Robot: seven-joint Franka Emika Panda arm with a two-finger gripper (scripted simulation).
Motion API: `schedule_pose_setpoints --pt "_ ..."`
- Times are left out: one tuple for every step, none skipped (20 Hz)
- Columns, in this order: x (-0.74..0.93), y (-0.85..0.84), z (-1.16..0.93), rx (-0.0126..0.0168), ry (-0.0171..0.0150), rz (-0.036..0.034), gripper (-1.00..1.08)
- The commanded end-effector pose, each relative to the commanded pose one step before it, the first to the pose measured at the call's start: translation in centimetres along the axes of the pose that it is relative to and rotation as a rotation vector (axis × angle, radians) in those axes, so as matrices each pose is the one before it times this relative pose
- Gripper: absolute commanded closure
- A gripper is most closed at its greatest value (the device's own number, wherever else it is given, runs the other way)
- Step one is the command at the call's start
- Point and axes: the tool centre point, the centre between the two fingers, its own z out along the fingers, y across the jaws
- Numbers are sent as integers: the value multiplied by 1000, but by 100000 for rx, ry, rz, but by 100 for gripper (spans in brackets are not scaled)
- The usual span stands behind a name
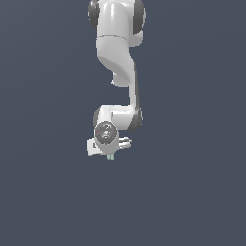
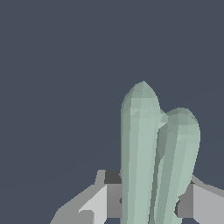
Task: Pick up the object and move it to a goal position.
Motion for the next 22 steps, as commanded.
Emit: schedule_pose_setpoints --pt "-18 -6 -109 -3 -16 -13 108" --pt "-34 -3 -178 0 0 0 108" --pt "-47 -4 -250 0 0 0 108" --pt "-61 -5 -324 0 0 0 108" --pt "-75 -6 -400 0 0 0 108" --pt "-89 -8 -476 0 0 0 108" --pt "-102 -9 -550 0 0 0 108" --pt "-115 -10 -621 0 0 0 108" --pt "-127 -11 -690 0 0 0 108" --pt "-139 -12 -756 0 0 0 108" --pt "-150 -13 -819 0 0 0 108" --pt "-160 -13 -878 0 0 0 108" --pt "-170 -14 -935 0 0 0 108" --pt "-179 -15 -990 0 0 0 108" --pt "-187 -15 -1041 0 0 0 108" --pt "-193 -16 -1082 0 0 0 108" --pt "-196 -16 -1107 0 0 0 108" --pt "-196 -15 -1121 0 0 0 108" --pt "-201 -8 -1132 58 31 -21 108" --pt "-194 -15 -1130 0 0 0 108" --pt "-192 -14 -1129 0 0 0 108" --pt "-189 -13 -1126 0 0 0 108"
